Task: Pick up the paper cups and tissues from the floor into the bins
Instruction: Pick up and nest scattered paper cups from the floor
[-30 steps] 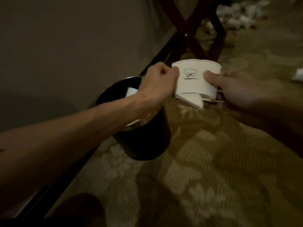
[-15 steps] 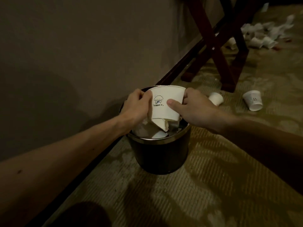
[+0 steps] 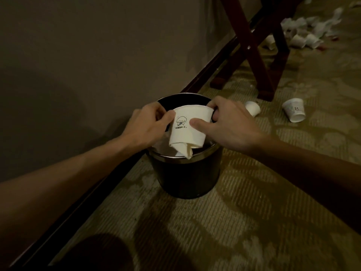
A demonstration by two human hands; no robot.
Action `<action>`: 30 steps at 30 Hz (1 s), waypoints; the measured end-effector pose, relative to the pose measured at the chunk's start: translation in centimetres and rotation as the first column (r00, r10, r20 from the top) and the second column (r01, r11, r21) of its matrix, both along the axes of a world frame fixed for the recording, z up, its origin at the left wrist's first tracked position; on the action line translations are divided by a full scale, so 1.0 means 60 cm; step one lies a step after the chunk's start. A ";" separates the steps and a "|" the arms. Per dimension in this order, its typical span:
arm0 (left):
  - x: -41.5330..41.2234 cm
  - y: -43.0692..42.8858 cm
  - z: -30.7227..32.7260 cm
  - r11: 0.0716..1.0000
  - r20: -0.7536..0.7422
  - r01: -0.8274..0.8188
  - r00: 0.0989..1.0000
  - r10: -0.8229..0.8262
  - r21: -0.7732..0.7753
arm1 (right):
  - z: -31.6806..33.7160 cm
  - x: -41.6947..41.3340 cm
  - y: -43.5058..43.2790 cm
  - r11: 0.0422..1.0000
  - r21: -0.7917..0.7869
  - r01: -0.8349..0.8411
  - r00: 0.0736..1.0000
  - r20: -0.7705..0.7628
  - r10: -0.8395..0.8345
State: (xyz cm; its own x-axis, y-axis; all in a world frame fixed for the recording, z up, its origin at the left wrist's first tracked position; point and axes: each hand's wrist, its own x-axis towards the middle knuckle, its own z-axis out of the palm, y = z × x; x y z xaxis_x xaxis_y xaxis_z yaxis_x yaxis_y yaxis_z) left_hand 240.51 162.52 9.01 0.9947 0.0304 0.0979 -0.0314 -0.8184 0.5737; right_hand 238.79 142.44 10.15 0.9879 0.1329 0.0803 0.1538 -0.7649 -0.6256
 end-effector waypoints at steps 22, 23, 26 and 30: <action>0.036 0.073 -0.019 0.990 0.236 -0.052 0.968 0.083 -0.135 | -0.018 0.125 0.077 0.938 -0.279 -0.207 0.917 0.279 0.285; 0.030 0.075 -0.027 0.996 0.236 -0.010 0.971 0.031 -0.091 | -0.025 0.124 0.077 0.914 -0.327 -0.240 0.908 0.258 0.330; 0.017 0.077 -0.037 0.990 0.203 0.062 0.975 -0.087 0.128 | -0.032 0.121 0.073 0.857 -0.381 -0.348 0.911 0.080 0.406; 0.026 0.078 -0.002 0.969 0.131 0.061 0.987 -0.095 0.238 | -0.018 0.115 0.065 0.912 -0.191 -0.363 0.930 -0.005 0.369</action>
